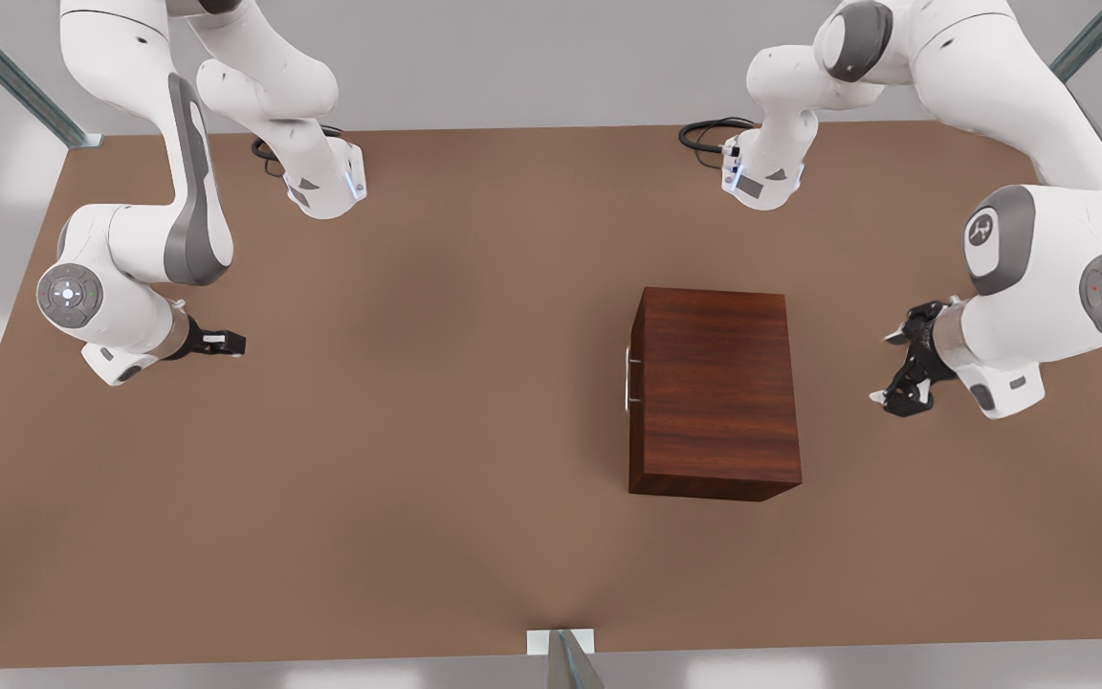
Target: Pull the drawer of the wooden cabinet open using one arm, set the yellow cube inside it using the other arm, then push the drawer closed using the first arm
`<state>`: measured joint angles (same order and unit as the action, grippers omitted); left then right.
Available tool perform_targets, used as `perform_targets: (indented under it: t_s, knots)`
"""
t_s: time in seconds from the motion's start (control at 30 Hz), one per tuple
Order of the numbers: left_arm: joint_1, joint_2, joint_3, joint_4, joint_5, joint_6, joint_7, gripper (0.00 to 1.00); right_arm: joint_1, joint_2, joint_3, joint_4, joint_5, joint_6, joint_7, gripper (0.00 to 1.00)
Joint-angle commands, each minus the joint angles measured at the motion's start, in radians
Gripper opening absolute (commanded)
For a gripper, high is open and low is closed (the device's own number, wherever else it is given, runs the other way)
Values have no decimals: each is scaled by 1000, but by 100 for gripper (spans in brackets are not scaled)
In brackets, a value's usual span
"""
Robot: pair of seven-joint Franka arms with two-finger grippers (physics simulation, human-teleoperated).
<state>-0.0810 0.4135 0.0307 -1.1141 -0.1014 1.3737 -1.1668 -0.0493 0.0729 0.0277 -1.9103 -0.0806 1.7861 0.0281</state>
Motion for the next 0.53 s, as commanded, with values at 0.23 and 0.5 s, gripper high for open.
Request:
perform_targets:
  t_s: [0.23, 0.5]
  knots:
    - [15, -233, -64, -337, -20, 252, 1340, 100, -1, -1, 0, 0, -1, -2, -13, 100]
    - [12, -217, -91, -317, -26, 251, 1334, 100, -1, 2, 0, 5, -1, -5, -13, 100]
